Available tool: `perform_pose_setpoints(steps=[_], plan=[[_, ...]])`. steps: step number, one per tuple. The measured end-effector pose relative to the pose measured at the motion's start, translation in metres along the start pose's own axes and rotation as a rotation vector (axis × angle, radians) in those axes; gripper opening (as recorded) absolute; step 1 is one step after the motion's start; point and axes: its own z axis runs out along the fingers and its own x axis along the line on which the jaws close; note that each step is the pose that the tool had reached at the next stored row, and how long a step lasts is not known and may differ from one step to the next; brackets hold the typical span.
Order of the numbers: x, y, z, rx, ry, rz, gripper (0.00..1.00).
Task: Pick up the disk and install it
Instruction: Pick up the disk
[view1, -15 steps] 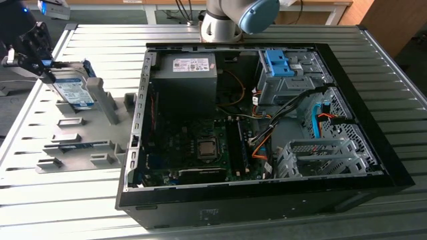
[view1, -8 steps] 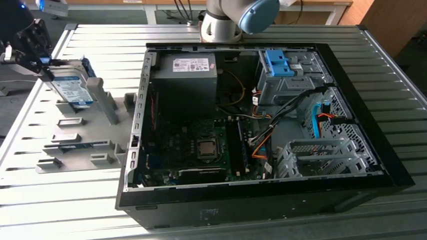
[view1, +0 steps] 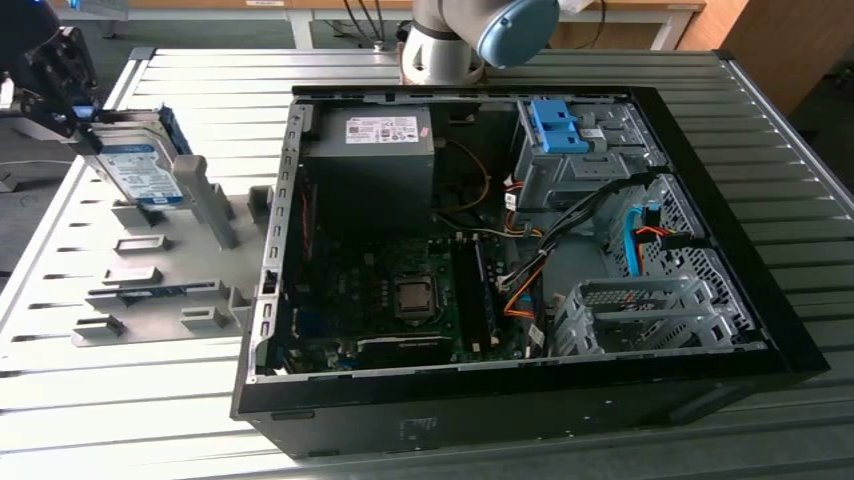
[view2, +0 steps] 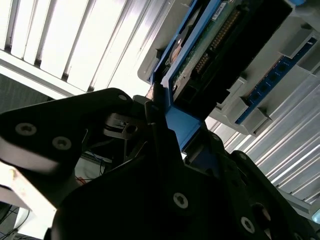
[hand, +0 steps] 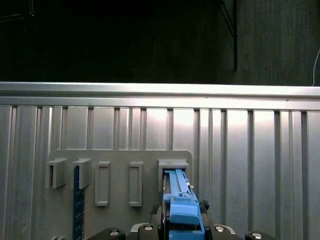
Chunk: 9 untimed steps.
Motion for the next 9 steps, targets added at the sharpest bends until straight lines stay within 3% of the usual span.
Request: perform_pose_setpoints(steps=[9], plan=[[-0.0003,0.0002,-0.0132,0.0,0.0,0.0,0.36]])
